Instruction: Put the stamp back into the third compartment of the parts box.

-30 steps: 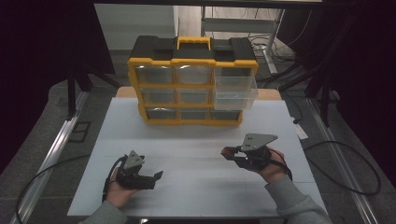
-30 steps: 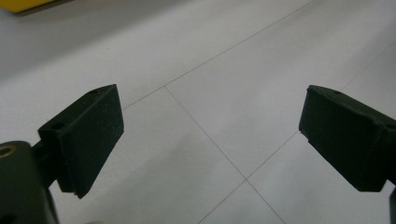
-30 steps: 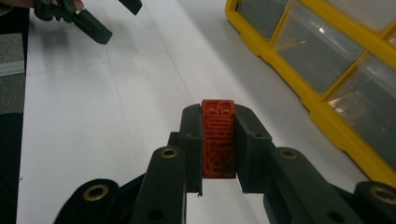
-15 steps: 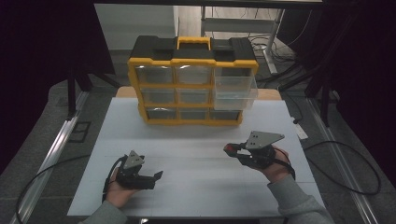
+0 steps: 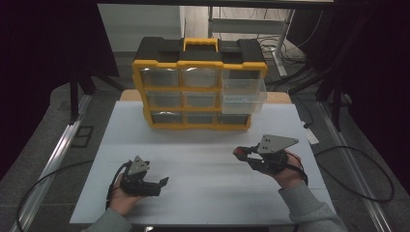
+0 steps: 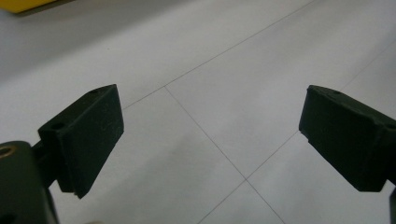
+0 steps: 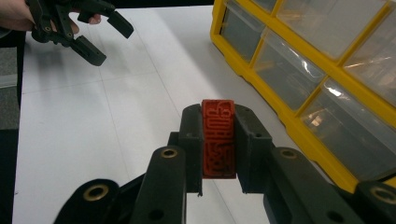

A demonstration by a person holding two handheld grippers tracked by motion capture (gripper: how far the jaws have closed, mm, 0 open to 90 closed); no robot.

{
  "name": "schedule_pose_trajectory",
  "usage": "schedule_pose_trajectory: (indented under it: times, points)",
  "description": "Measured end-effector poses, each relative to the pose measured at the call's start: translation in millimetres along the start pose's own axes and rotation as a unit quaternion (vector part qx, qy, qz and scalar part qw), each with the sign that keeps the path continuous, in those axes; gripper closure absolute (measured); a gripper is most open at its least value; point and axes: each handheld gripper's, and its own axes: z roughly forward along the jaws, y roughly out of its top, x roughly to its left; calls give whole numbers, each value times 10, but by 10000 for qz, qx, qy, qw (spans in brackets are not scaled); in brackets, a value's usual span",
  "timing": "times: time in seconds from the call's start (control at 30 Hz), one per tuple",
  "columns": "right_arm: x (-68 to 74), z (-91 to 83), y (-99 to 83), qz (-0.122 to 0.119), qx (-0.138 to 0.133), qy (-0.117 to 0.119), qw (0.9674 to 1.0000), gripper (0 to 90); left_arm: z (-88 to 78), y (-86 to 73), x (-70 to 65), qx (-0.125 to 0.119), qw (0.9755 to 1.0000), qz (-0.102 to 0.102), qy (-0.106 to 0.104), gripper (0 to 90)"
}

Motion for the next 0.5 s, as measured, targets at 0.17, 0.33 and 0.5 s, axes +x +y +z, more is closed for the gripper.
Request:
schedule_pose_trajectory:
  times: [0.17,0.33,0.5]
  points:
    - [-1,-22,13,-4,-48,-34,10000,745,0,0,1,3,10000,0,0,71]
    - [-2,-54,32,-11,-122,-86,9999,745,0,0,1,13,10000,6,2,71]
    - [3,-81,50,-16,-168,-121,9998,745,-1,0,0,2,10000,0,-13,70]
